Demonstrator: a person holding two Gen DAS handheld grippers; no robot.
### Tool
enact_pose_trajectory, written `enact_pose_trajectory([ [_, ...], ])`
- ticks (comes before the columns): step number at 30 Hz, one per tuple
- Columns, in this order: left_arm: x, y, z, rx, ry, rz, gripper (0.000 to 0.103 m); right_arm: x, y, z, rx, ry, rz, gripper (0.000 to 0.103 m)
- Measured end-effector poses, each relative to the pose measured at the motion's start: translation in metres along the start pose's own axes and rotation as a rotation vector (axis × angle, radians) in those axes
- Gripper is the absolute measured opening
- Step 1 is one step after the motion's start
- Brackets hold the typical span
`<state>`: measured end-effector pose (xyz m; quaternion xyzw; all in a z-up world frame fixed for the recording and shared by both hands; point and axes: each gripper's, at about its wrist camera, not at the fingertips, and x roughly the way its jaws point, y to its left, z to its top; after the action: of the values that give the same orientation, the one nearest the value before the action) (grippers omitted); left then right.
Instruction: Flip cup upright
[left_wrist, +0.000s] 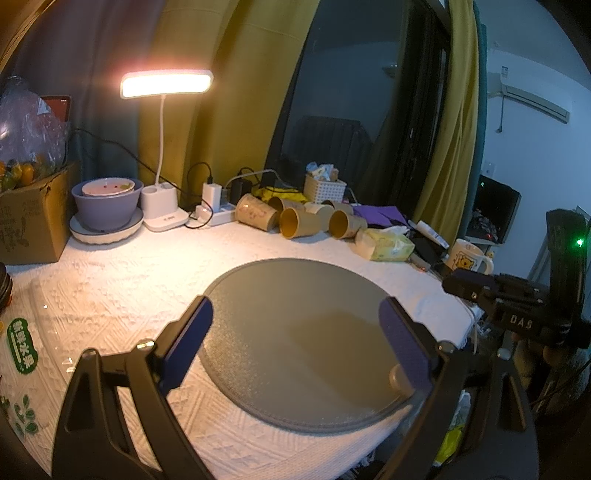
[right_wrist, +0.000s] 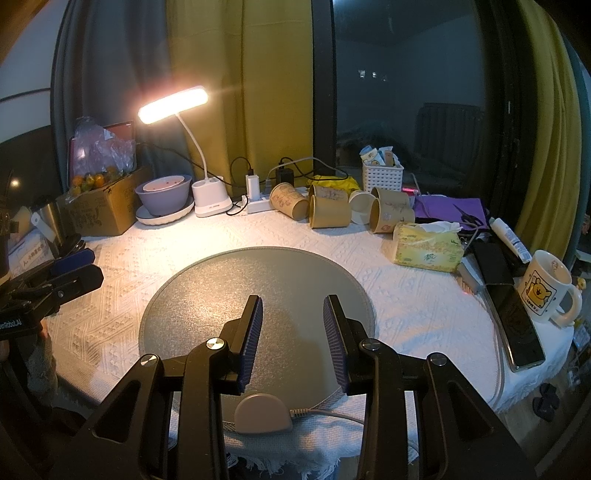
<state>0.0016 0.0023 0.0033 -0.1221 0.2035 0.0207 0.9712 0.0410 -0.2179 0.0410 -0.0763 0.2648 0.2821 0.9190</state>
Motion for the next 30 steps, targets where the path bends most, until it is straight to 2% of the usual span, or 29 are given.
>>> enact_pose_trajectory([
  [19, 0.001, 0.000, 0.000, 0.005, 0.002, 0.004, 0.092, 0.000, -0.002, 0.003, -0.001, 0.000, 0.002, 0.036],
  [30, 0.021, -0.003, 0.017, 0.005, 0.035, 0.009, 0.092, 0.014, -0.007, 0.014, 0.005, 0.013, 0.013, 0.036],
])
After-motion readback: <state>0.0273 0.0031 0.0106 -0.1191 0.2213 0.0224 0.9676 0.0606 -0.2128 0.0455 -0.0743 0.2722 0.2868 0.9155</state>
